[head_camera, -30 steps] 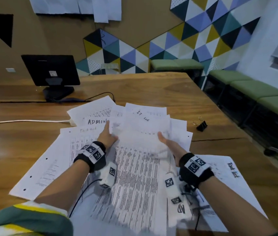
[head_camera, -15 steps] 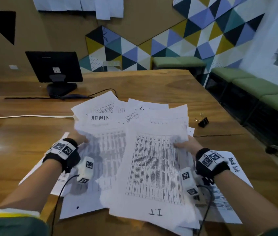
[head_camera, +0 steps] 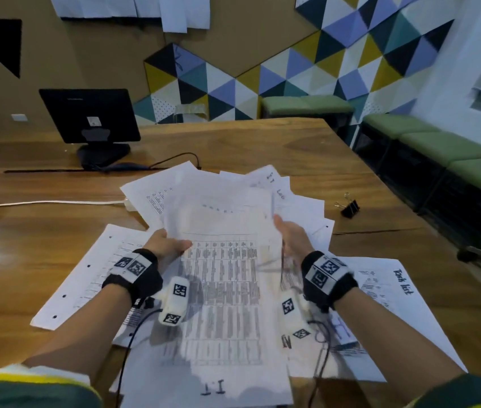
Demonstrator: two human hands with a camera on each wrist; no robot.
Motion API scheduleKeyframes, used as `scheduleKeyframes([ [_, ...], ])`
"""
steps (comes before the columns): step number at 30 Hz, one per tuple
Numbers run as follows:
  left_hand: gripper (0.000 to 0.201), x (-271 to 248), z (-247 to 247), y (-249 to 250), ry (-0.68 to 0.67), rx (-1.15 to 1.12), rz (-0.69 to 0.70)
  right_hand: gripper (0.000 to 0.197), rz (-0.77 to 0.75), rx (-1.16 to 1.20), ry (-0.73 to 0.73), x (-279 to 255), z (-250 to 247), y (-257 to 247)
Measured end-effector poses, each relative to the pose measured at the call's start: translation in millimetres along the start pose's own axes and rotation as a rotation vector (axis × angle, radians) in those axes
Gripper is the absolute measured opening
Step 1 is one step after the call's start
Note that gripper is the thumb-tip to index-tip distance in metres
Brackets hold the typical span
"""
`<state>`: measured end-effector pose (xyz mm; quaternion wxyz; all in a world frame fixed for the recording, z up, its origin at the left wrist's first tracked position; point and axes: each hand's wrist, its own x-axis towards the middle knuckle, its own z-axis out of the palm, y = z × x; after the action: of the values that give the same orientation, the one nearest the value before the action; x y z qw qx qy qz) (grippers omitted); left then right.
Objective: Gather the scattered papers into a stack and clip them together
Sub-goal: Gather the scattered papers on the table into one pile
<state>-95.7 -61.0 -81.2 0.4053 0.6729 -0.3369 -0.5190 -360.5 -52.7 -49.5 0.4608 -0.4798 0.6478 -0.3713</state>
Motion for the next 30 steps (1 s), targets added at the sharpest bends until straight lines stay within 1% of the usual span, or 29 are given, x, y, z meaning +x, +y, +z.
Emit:
scheduleKeyframes([
  [1, 0.068, -2, -6, 0, -0.014, -0.007, 0.0, 0.052, -0.001, -0.051, 0.067, 4, -14, 3],
  [2, 0.08, -1, -11, -1, -0.033, -0.014, -0.015, 0.052, 0.037, -0.124, 0.112, 6, -30, 8],
  [3, 0.075, 0, -16, -2, -0.044, -0.008, -0.006, 0.055, 0.085, -0.221, 0.139, 5, -43, 14],
  [4, 0.05, -6, -18, 0, -0.042, -0.024, 0.007, 0.062, 0.125, -0.303, 0.136, 5, -52, 22],
  [5, 0.024, -7, -19, 1, -0.066, -0.054, 0.013, 0.067, 0.145, -0.346, 0.101, 3, -61, 27],
  [6, 0.01, -6, -20, 1, -0.063, -0.068, 0.016, 0.067, 0.146, -0.331, 0.046, 2, -67, 34],
  [7, 0.008, -9, -19, 2, -0.077, -0.09, 0.022, 0.059, 0.118, -0.283, -0.02, -5, -70, 35],
  [9, 0.024, -8, -20, 1, -0.101, -0.168, 0.047, 0.026, 0.041, -0.21, -0.133, -16, -73, 42],
  [10, 0.03, -10, -19, 2, -0.124, -0.195, 0.05, 0.015, -0.001, -0.199, -0.153, -21, -73, 46],
  [12, 0.035, -10, -16, 3, -0.126, -0.245, 0.054, 0.005, -0.044, -0.209, -0.159, -25, -74, 53],
  [13, 0.036, -12, -13, 3, -0.142, -0.248, 0.047, 0.007, -0.064, -0.22, -0.164, -27, -74, 54],
  [14, 0.036, -11, -11, 3, -0.154, -0.248, 0.048, 0.018, -0.083, -0.228, -0.172, -26, -72, 56],
  [15, 0.035, -9, -9, 1, -0.176, -0.242, 0.055, 0.023, -0.091, -0.208, -0.18, -25, -71, 56],
  [17, 0.032, -13, -1, 0, -0.205, -0.193, 0.072, 0.017, -0.111, -0.127, -0.125, -27, -62, 52],
  [18, 0.029, -16, 4, 0, -0.225, -0.165, 0.076, 0.021, -0.123, -0.074, -0.08, -27, -57, 51],
  [20, 0.026, -20, 17, 0, -0.258, -0.121, 0.071, 0.016, -0.075, 0.072, -0.046, -25, -45, 53],
  [21, 0.028, -21, 23, -1, -0.242, -0.096, 0.075, 0.015, -0.047, 0.12, -0.047, -26, -40, 54],
  [23, 0.032, -18, 26, -3, -0.193, -0.034, 0.115, 0.018, 0.009, 0.1, -0.065, -26, -36, 59],
  [26, 0.032, -7, 21, -8, -0.131, -0.067, 0.108, 0.012, 0.06, 0.112, -0.182, -28, -52, 49],
  [28, 0.024, -11, 21, -5, -0.131, -0.125, 0.095, 0.026, 0.1, 0.231, -0.191, -22, -69, 36],
  [30, 0.016, -20, 25, -1, -0.156, -0.125, 0.098, 0.037, 0.092, 0.296, -0.164, -11, -81, 24],
])
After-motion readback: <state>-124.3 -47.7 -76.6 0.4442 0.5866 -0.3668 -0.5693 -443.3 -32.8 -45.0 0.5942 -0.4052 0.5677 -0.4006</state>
